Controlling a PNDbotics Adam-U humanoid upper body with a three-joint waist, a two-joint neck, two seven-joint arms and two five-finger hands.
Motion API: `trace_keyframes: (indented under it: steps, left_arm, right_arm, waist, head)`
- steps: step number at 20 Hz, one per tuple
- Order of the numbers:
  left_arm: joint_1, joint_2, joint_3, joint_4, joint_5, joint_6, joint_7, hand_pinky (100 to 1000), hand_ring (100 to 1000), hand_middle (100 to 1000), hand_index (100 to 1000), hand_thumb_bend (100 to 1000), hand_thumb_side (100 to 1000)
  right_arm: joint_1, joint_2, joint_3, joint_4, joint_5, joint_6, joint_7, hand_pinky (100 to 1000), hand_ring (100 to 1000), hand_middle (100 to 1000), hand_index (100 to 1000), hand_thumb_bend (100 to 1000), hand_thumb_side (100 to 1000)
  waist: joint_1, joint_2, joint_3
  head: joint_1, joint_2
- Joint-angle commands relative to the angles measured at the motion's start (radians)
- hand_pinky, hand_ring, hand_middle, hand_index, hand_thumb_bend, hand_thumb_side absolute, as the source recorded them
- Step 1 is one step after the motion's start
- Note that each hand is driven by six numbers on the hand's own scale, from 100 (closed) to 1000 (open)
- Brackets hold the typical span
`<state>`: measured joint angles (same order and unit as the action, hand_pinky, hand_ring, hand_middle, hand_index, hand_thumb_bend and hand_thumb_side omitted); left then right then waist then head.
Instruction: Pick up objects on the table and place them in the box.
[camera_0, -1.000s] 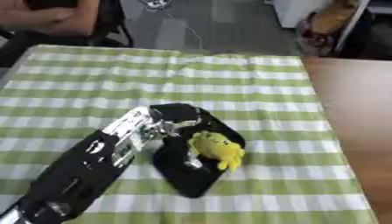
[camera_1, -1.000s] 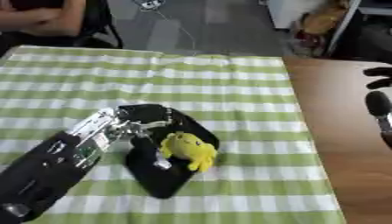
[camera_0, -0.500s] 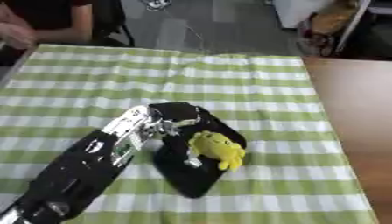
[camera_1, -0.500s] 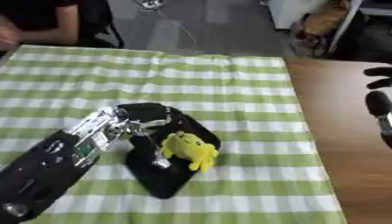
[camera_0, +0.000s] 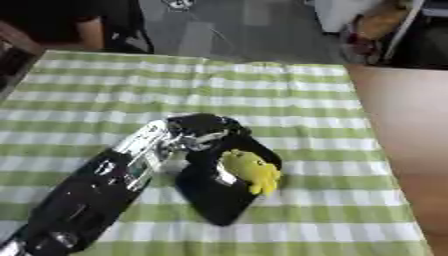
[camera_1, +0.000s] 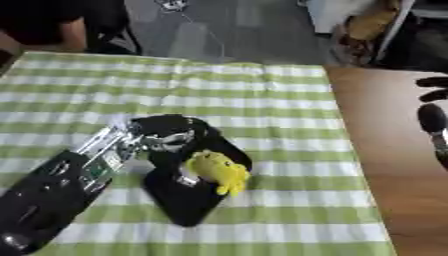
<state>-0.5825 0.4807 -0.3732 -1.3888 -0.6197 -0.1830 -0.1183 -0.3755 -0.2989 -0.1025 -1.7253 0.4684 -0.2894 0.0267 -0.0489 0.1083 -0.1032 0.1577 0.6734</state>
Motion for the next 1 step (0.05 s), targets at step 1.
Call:
trace_keyframes:
  steps: [1]
  left_arm:
    - [0.009,0.013,0.03,-0.038,0.072,0.003,0.139,740,798,880,1000,896,903]
  right_arm:
    - [-0.006,-0.017,-0.011,-0.016,0.001,0.002,-0.005,599,711,789,922,641,1000]
  waist:
    - [0.001,-0.016,0.0]
  head:
    - [-0.012,-0.012]
